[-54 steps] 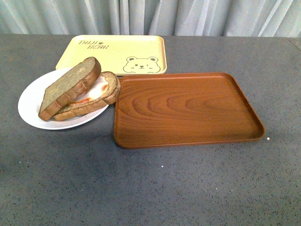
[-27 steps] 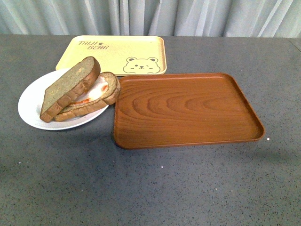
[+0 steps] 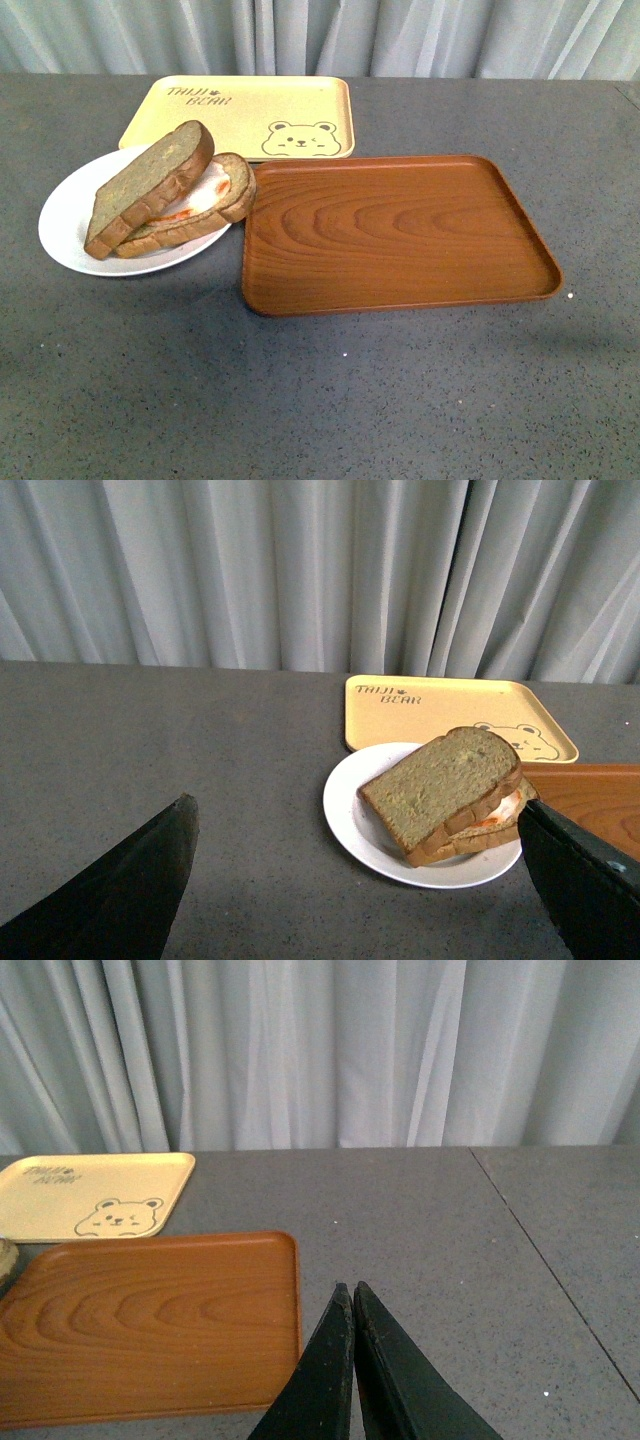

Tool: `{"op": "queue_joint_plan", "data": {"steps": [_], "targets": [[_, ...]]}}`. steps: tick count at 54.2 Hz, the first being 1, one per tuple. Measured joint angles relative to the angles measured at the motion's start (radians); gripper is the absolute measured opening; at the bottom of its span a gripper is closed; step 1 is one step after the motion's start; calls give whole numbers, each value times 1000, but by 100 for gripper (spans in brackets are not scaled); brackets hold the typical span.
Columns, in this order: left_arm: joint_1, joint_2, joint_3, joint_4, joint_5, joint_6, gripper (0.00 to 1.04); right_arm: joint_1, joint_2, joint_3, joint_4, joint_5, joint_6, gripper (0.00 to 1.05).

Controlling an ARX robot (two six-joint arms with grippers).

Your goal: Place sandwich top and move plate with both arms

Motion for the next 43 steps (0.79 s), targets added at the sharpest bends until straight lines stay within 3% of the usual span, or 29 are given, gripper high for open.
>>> {"op": "queue_joint_plan", "data": {"steps": [37,40,43], "targets": [[0,0,0,0,0,0,96,0,-227,0,-226,0,0,2],[0,0,0,0,0,0,96,0,-321,0,-353,-2,0,2],[0,0,0,0,0,0,96,0,-378,0,-388,-3,0,2]]}}
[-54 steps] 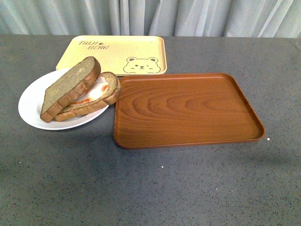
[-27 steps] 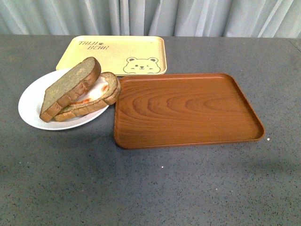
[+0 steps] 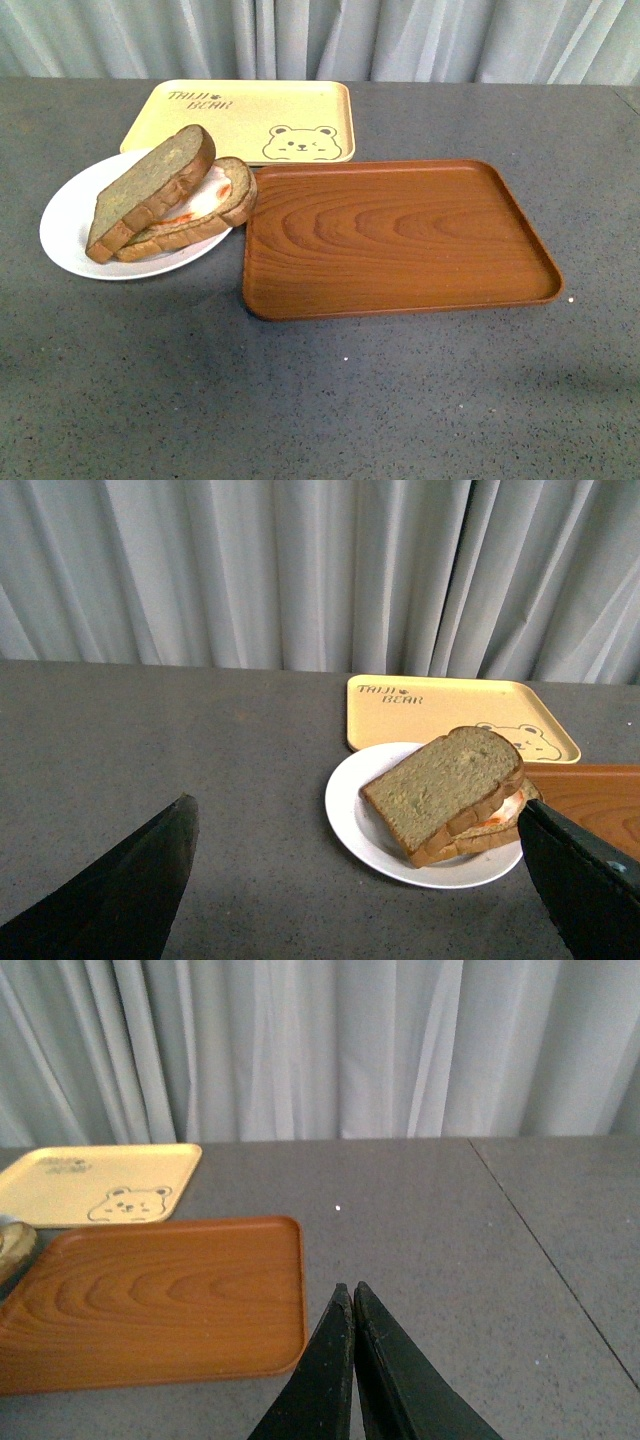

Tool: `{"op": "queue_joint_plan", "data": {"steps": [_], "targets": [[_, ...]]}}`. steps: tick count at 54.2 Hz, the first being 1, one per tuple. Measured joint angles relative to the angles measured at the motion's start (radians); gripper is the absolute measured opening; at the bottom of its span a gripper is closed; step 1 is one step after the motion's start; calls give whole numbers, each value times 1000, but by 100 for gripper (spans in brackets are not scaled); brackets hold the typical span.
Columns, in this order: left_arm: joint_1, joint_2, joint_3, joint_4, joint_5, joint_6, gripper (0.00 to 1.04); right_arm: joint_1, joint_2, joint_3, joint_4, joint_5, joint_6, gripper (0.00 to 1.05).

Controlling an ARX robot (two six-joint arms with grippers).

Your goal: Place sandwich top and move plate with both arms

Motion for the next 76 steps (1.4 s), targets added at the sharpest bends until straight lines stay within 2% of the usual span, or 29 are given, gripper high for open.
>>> {"op": "queue_joint_plan", "data": {"steps": [13,24,26,27,31,32,35,37,40,44,48,54,76], "targets": [[0,0,0,0,0,0,96,0,-14,0,-7,0,-1,3],[0,0,0,0,0,0,96,0,-15,0,-7,0,-2,37],[16,24,14,-42,54,-21,96,0,-15,0,-8,0,-2,43],[42,55,47,-121,143,-51,96,0,-15,0,-8,2,-2,46],[138,277,171,-328,391,-166,96,0,-15,0,-8,-2,-2,57],[147,312,183,-334,414,-187,96,0,-16,0,-8,-1,-2,61],[169,498,238,-273,487,-324,96,0,-16,0,-8,-1,-2,71],[166,581,264,-211,487,-377,96,0,-16,0,-8,0,-2,76],[151,718,305,-96,473,-453,96,0,-16,0,-8,0,-2,85],[126,927,367,69,396,-548,96,0,-16,0,-8,0,-2,97],[93,1187,450,227,328,-640,96,0,-16,0,-8,0,-2,95],[76,1415,510,305,291,-727,96,0,-16,0,-8,0,-2,96],[61,1722,609,435,262,-937,96,0,-16,0,-8,0,-2,96]]}}
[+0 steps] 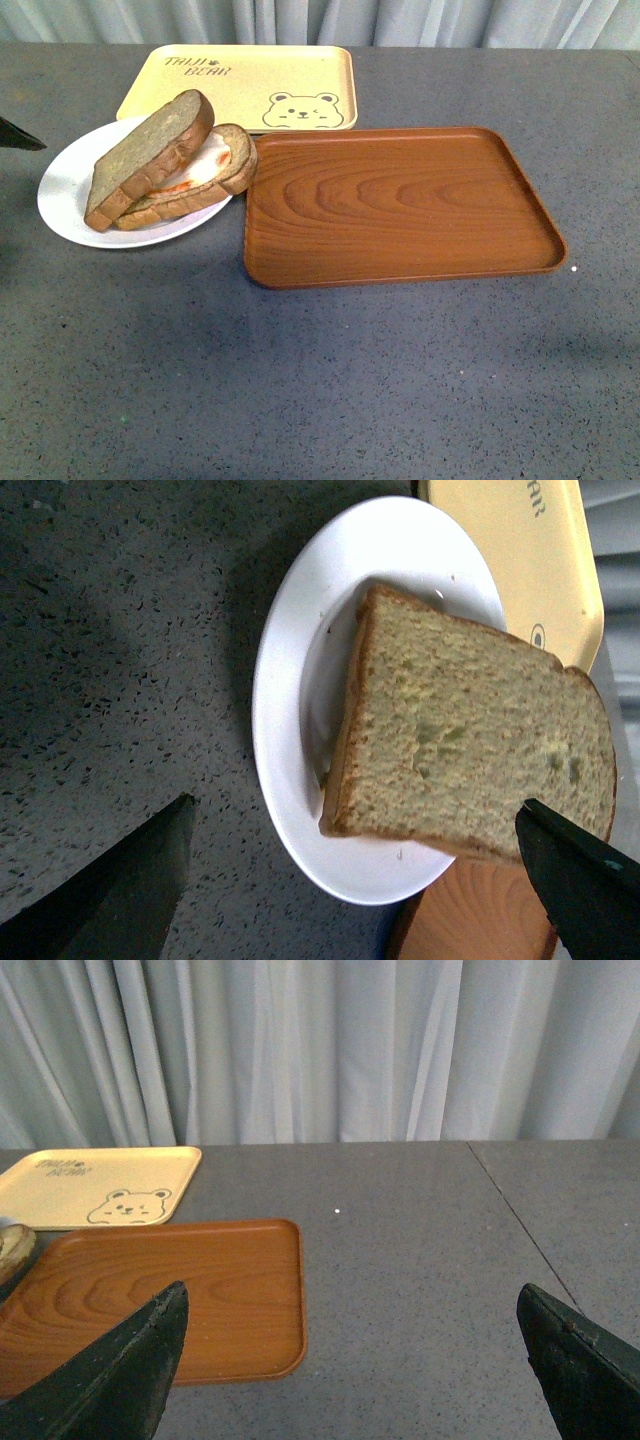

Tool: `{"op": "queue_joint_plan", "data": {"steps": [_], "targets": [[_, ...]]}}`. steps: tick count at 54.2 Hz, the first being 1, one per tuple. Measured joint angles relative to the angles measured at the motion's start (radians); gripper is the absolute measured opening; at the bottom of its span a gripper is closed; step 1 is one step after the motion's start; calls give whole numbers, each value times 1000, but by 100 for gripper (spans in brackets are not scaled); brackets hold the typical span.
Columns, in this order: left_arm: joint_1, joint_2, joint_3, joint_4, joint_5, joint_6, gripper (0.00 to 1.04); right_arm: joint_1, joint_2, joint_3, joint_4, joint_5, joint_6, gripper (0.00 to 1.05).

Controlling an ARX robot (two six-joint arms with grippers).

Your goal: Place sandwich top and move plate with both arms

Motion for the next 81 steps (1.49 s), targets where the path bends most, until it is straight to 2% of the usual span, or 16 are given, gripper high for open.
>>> {"op": "queue_joint_plan", "data": {"steps": [35,81], "targets": [[-65,280,159,70,-23,-255,96,0,0,0,0,0,0,96],[-10,334,151,183,34,-425,96,0,0,0,0,0,0,96]]}}
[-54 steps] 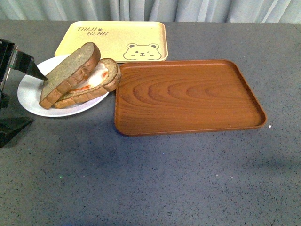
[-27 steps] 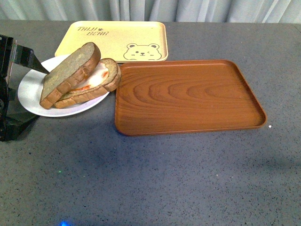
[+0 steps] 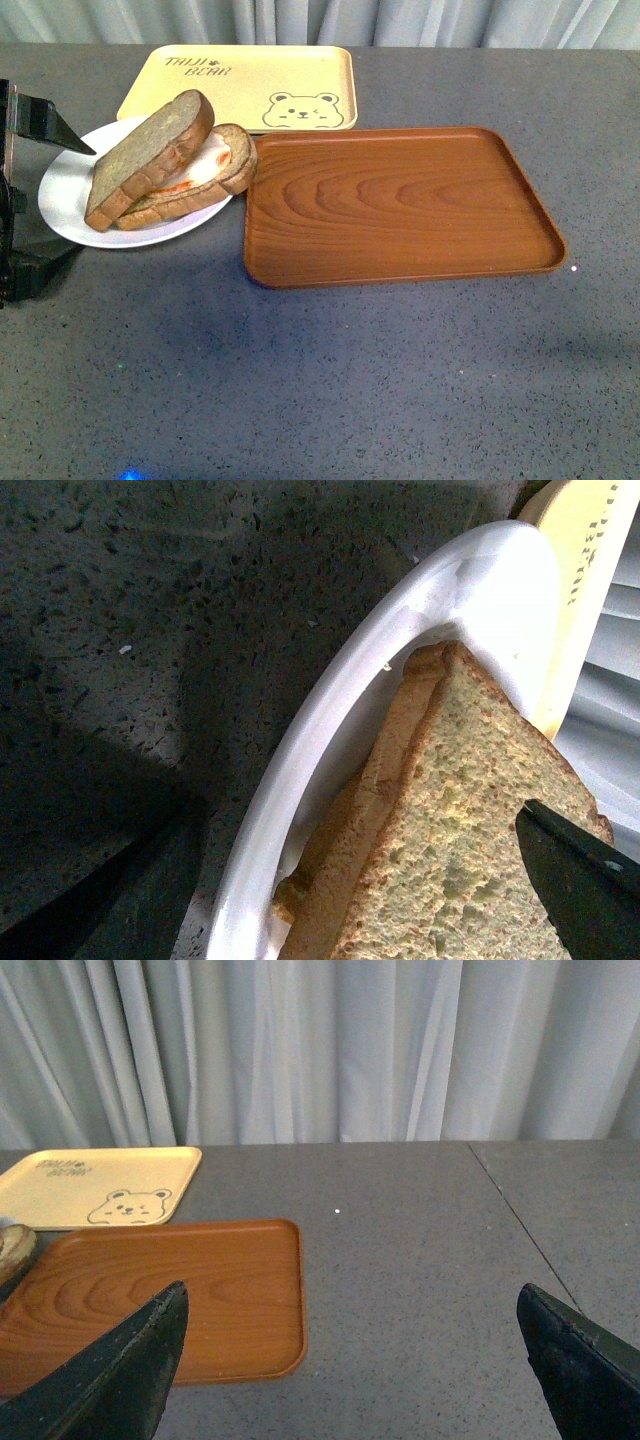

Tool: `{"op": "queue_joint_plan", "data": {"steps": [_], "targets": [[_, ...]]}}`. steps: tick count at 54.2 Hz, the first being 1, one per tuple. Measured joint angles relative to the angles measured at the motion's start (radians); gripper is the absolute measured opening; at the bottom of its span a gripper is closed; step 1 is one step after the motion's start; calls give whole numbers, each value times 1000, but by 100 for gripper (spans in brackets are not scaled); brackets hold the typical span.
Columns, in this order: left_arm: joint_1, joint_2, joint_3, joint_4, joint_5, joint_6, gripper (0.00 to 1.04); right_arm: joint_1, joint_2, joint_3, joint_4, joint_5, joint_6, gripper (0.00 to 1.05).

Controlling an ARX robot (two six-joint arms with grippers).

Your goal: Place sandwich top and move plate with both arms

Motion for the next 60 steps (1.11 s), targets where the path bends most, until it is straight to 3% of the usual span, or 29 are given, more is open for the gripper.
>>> {"op": "queue_joint_plan", "data": {"steps": [21,37,49,54,60], "targets": [[15,5,-39,58,18,-21,95,0,0,0,0,0,0,96],[16,22,-67,69,17,-15,51,0,0,0,0,0,0,96],[20,23,-78,78,48,8,10,0,0,0,0,0,0,96],[18,10,-82,89,65,25,3,0,0,0,0,0,0,96],[13,-4,-84,90,67,32,3,0,0,0,0,0,0,96]]}}
